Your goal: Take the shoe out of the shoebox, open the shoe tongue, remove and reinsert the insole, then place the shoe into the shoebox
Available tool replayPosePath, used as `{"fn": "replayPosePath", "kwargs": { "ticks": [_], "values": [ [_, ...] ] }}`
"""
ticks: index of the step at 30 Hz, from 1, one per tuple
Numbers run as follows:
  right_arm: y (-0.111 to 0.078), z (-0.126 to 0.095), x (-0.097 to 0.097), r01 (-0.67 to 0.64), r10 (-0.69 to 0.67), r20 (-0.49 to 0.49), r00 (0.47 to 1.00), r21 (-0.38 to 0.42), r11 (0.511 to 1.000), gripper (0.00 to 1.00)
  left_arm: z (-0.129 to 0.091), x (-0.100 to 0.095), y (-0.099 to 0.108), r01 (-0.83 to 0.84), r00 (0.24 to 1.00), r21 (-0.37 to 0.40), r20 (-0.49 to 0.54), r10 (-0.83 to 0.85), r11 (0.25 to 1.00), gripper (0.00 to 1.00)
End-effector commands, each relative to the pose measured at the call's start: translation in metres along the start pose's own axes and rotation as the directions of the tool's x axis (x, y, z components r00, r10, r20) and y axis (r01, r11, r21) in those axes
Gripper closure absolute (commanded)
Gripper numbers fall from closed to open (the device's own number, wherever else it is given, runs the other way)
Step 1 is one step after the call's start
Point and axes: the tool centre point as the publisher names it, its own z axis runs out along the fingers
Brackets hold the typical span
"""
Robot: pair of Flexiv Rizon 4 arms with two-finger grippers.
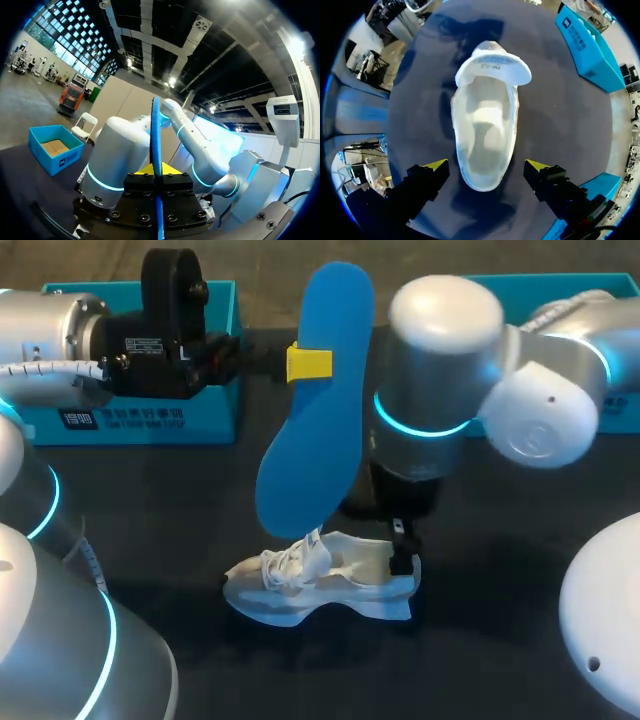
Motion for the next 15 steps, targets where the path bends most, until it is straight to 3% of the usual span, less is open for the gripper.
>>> {"fn": "replayPosePath", "kwargs": {
  "ticks": [1, 15],
  "values": [
    [0.001, 0.001, -0.003, -0.002, 0.002, 0.003, 1.000, 0.069, 0.998, 0.00, 0.000, 0.000, 0.001, 0.000, 1.000, 0.002, 0.000, 0.000, 1.000, 1.00],
    [0.026, -0.001, -0.033, 0.049, -0.050, 0.009, 0.999, 0.058, 0.997, 0.00, 0.000, 0.000, 0.001, 0.000, 1.000, 0.002, 0.000, 0.000, 1.000, 1.00]
  ]
}}
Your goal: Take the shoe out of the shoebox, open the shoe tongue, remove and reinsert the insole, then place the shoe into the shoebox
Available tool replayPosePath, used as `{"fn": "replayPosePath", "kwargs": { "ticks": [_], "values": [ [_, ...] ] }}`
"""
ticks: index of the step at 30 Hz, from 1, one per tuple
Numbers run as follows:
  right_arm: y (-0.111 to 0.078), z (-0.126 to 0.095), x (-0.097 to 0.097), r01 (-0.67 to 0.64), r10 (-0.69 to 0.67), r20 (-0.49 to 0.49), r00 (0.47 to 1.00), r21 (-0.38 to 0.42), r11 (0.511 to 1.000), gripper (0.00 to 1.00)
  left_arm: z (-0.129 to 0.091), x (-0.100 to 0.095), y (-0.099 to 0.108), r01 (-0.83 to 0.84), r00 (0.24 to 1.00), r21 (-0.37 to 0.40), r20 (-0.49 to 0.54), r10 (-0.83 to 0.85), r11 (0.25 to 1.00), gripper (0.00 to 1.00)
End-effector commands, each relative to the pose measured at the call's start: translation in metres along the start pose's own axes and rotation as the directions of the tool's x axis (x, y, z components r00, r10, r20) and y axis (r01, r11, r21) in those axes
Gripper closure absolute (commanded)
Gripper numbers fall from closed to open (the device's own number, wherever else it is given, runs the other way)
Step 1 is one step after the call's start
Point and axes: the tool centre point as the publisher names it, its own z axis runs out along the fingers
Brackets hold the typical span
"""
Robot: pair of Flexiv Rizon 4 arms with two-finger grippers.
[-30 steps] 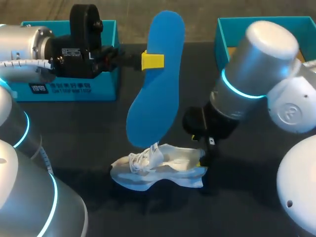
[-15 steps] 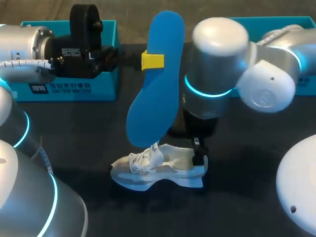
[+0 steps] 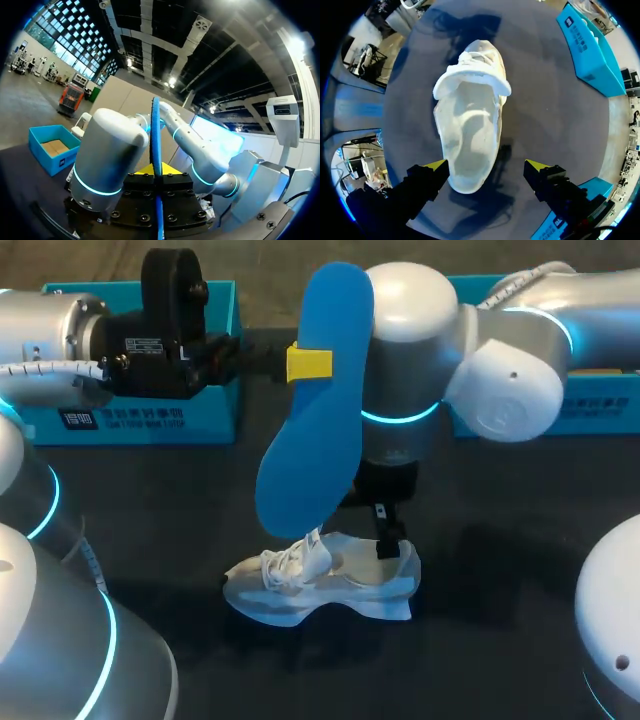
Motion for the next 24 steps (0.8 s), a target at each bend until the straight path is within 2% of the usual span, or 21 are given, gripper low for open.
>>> {"fn": "replayPosePath", "kwargs": {
  "ticks": [1, 9, 24],
  "values": [
    [0.014, 0.007, -0.010, 0.007, -0.007, -0.008, 1.000, 0.016, 1.000, 0.00, 0.000, 0.000, 0.001, 0.000, 1.000, 0.002, 0.000, 0.000, 1.000, 1.00],
    [0.026, 0.020, -0.026, 0.027, -0.028, 0.009, 1.000, 0.013, 1.000, 0.00, 0.000, 0.000, 0.001, 0.000, 1.000, 0.002, 0.000, 0.000, 1.000, 1.00],
    [0.024, 0.057, -0.026, -0.014, 0.014, 0.012, 1.000, -0.003, 1.000, 0.00, 0.000, 0.000, 0.001, 0.000, 1.000, 0.002, 0.000, 0.000, 1.000, 1.00]
  ]
}}
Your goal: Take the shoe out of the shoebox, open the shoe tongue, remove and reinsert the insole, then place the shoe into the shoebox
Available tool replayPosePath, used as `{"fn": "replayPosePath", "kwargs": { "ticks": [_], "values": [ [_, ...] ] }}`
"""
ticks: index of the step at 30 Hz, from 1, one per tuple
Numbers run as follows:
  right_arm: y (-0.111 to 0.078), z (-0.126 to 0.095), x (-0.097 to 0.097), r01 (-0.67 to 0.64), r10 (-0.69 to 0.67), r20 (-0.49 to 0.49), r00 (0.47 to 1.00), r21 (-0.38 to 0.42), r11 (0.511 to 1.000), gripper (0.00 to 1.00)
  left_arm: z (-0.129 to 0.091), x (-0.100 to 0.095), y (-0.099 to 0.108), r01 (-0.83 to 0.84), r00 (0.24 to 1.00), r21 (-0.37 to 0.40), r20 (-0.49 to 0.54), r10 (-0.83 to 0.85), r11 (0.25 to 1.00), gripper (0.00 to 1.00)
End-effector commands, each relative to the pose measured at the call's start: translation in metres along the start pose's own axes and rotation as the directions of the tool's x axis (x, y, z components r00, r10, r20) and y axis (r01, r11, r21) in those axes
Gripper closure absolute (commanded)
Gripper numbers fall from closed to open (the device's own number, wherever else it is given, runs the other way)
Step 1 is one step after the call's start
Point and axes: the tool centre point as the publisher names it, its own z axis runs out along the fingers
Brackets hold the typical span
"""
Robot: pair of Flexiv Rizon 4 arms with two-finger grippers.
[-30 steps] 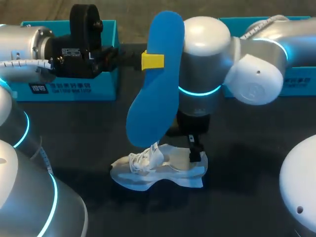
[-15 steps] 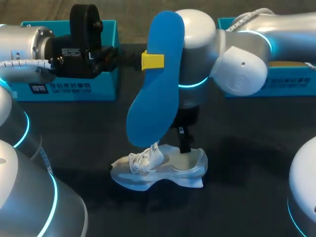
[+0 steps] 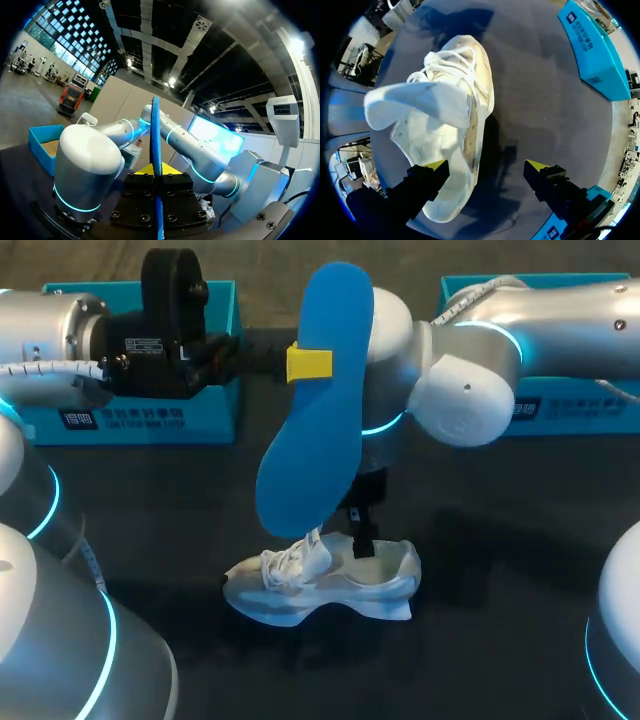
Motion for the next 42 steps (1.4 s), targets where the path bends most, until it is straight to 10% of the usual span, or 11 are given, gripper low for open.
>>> {"fn": "replayPosePath", "kwargs": {
  "ticks": [1, 11, 15, 42],
  "values": [
    [0.000, 0.016, 0.000, -0.011, 0.011, -0.004, 1.000, -0.013, 1.000, 0.00, 0.000, 0.000, 0.001, 0.000, 1.000, 0.002, 0.000, 0.000, 1.000, 1.00],
    [0.005, 0.037, -0.002, -0.037, 0.037, -0.020, 0.999, -0.018, 0.999, 0.00, 0.000, 0.000, 0.001, 0.000, 1.000, 0.002, 0.000, 0.000, 1.000, 1.00],
    [0.006, 0.037, -0.001, -0.040, 0.040, -0.022, 0.999, -0.017, 0.999, 1.00, 0.000, 0.000, 0.001, 0.000, 1.000, 0.002, 0.000, 0.000, 1.000, 1.00],
    [-0.012, -0.013, 0.020, -0.186, 0.187, -0.020, 0.982, 0.025, 0.982, 1.00, 0.000, 0.000, 0.001, 0.000, 1.000, 0.002, 0.000, 0.000, 1.000, 1.00]
  ]
}}
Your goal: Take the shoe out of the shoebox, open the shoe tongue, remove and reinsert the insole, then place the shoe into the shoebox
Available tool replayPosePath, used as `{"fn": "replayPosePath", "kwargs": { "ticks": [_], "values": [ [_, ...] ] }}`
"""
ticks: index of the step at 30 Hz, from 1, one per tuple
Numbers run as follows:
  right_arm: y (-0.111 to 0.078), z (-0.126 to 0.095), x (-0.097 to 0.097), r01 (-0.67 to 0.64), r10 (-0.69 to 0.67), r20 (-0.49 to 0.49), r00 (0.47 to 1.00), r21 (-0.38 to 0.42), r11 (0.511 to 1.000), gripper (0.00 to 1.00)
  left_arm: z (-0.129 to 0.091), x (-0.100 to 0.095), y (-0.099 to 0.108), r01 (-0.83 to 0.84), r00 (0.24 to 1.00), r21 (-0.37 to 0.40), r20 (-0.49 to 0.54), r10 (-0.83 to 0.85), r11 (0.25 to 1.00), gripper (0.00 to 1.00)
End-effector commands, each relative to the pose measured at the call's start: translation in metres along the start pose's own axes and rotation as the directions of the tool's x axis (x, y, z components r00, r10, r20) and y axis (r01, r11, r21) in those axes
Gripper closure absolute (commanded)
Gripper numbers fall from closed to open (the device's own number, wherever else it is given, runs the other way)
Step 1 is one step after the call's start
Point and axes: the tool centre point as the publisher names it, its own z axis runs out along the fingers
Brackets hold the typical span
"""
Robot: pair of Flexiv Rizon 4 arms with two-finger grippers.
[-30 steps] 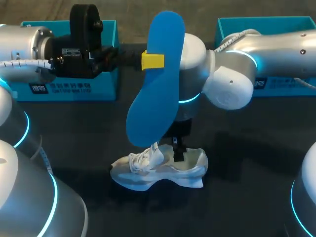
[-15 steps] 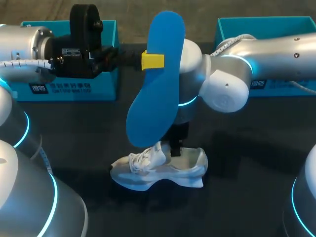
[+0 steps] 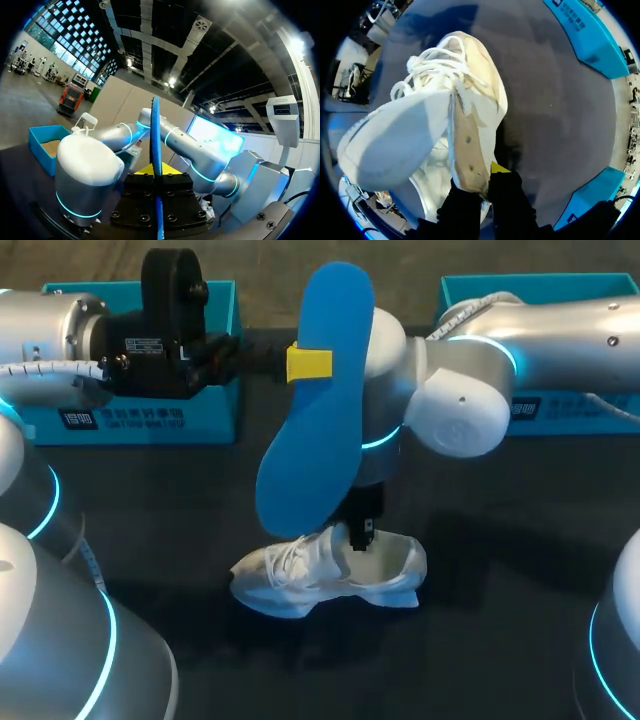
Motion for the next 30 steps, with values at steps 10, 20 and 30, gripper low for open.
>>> {"fn": "replayPosePath", "kwargs": {
  "ticks": [10, 20, 30],
  "values": [
    [-0.023, -0.044, 0.011, -0.157, 0.157, -0.040, 0.987, -0.002, 0.988, 1.00, 0.000, 0.000, 0.001, 0.000, 1.000, 0.002, 0.000, 0.000, 1.000, 1.00],
    [-0.026, -0.060, 0.028, -0.209, 0.205, -0.057, 0.977, -0.069, 0.975, 1.00, 0.000, 0.000, 0.001, 0.000, 1.000, 0.002, 0.000, 0.000, 1.000, 1.00],
    [-0.026, -0.060, 0.028, -0.209, 0.205, -0.057, 0.977, -0.069, 0.975, 1.00, 0.000, 0.000, 0.001, 0.000, 1.000, 0.002, 0.000, 0.000, 1.000, 1.00]
  ]
}}
